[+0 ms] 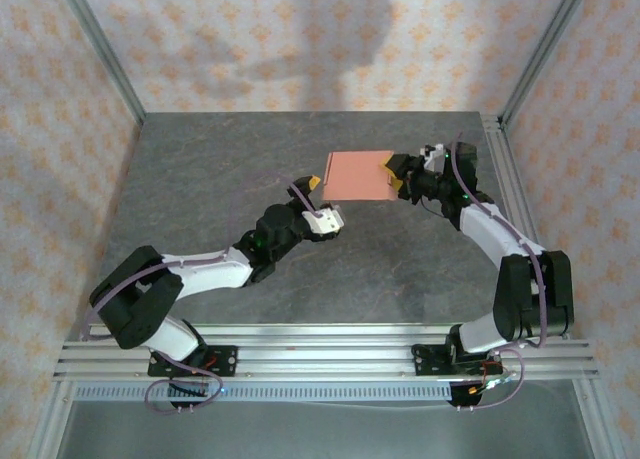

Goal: Fold the paper box

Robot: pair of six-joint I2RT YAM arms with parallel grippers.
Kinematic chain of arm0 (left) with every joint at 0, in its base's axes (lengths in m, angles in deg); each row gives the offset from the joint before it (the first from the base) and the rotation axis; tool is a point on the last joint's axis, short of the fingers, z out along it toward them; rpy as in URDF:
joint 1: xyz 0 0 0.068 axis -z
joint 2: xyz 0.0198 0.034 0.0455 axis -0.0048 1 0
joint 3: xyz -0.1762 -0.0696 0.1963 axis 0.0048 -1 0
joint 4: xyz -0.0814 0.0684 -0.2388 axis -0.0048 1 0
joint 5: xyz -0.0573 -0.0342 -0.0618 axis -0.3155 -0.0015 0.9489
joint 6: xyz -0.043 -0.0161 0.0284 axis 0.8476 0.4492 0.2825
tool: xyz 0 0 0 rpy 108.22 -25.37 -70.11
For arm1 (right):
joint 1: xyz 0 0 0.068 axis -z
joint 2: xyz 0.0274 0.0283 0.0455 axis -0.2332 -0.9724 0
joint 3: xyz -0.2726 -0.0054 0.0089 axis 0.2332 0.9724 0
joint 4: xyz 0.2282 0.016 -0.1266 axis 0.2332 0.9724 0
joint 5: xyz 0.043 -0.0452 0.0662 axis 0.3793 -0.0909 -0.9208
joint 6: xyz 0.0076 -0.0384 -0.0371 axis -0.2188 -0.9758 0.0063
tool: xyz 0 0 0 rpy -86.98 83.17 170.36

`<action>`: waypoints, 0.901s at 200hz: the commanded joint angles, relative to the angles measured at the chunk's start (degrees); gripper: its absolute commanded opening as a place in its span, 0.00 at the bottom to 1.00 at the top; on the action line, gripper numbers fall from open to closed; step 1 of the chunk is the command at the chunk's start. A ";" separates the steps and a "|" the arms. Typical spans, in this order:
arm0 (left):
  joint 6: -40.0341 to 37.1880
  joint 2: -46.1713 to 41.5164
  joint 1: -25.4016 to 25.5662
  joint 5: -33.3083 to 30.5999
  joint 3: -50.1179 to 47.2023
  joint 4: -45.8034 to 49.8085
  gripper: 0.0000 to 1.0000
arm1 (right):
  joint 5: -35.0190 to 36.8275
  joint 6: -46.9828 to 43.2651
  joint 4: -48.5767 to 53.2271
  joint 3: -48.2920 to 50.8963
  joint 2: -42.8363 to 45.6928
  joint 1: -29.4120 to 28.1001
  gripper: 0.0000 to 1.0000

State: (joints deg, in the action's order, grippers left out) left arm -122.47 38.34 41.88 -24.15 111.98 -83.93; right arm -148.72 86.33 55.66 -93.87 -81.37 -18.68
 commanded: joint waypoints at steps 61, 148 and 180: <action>-6.30 -1.83 -0.09 1.90 -1.05 -5.37 0.91 | -6.81 5.85 -1.23 5.60 3.60 0.37 0.39; -7.37 -3.88 -0.21 1.76 -1.20 -0.25 0.84 | -10.41 10.57 0.26 7.63 6.63 0.36 0.37; -9.79 -4.73 -0.03 2.19 -1.29 2.25 0.79 | -10.35 4.40 11.89 5.02 8.33 0.36 0.37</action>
State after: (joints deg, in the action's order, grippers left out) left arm -129.38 35.68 41.88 -22.34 111.33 -84.17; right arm -157.18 95.18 58.17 -86.02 -75.55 -18.41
